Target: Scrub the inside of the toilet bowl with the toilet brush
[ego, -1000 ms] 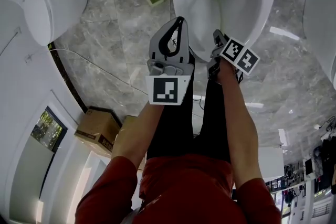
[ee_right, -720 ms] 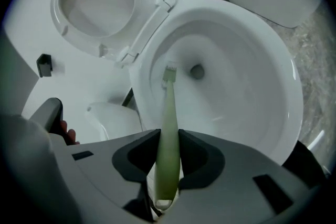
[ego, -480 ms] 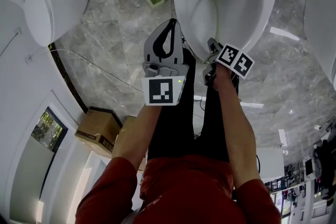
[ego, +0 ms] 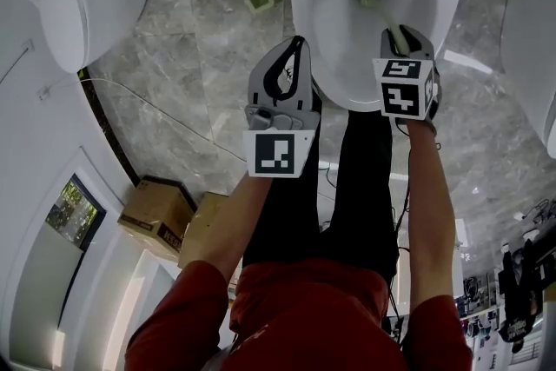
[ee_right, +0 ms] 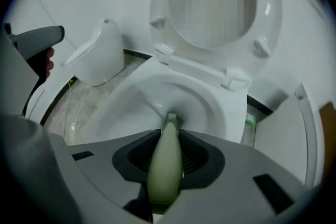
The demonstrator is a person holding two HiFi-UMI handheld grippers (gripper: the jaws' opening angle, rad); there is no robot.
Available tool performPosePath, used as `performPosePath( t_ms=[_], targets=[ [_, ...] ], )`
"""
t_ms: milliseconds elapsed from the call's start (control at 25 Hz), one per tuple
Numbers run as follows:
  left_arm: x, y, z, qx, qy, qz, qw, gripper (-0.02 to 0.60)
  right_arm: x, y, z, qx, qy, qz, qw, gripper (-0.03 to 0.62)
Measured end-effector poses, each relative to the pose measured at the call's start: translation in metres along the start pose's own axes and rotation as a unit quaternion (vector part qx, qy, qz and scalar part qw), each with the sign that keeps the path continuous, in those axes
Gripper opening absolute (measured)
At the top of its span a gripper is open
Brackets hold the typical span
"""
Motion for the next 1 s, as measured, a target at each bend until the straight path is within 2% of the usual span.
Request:
performPosePath(
  t_ms=[80,160,320,400,560,640,720,840,920,1000],
  targets=[
    [0.001,0.004,-0.002,-0.007,0.001,0.005,1.0000,-0.003,-0.012,0.001,0.028,-0.058,-0.026,-0.018,0.998,0.102],
    [0.002,0.006,-0.004,-0.013,0.000,0.010,0.9999,-0.003,-0.010,0.005,0.044,-0.093,-0.023,-0.028,0.995,0.103],
    [0.003,0.009,-0.006,-0.014,-0.004,0.011,0.9998,-0.003,0.041,0.004,0.046,-0.134,0.032,-0.034,0.990,0.101],
    [0.002,0.010,-0.006,-0.016,-0.003,0.011,0.9998,-0.003,0.050,0.005,0.052,-0.164,0.044,-0.041,0.985,0.102],
    [0.001,0.015,-0.003,-0.021,-0.009,0.016,0.9996,-0.003,0.007,0.013,0.059,-0.173,0.011,-0.040,0.984,0.103],
    [0.001,0.015,-0.003,-0.022,-0.009,0.017,0.9996,-0.003,-0.019,0.017,0.052,-0.147,-0.021,-0.033,0.988,0.102],
    [0.003,0.014,-0.002,-0.020,-0.009,0.016,0.9996,-0.003,-0.022,0.015,0.053,-0.102,-0.031,-0.023,0.994,0.103],
    [0.003,0.011,0.001,-0.017,-0.011,0.013,0.9997,-0.003,0.016,0.002,0.055,-0.014,0.009,0.000,1.000,0.103],
    [0.003,0.009,0.005,-0.015,-0.012,0.011,0.9998,-0.003,0.035,-0.014,0.051,0.076,0.034,0.019,0.996,0.103],
    [0.004,0.006,0.010,-0.002,-0.017,0.008,0.9998,-0.003,0.028,-0.030,0.046,0.165,0.028,0.036,0.985,0.103]
  ],
)
Point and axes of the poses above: the fingertips, and each gripper's own axes: x forward along the fingers, y to its left, z out of its top, the point moved 2 cm from there along -x, backward along the fingers, and after that the axes turned 12 degrees about y, right-handed, at the moved point
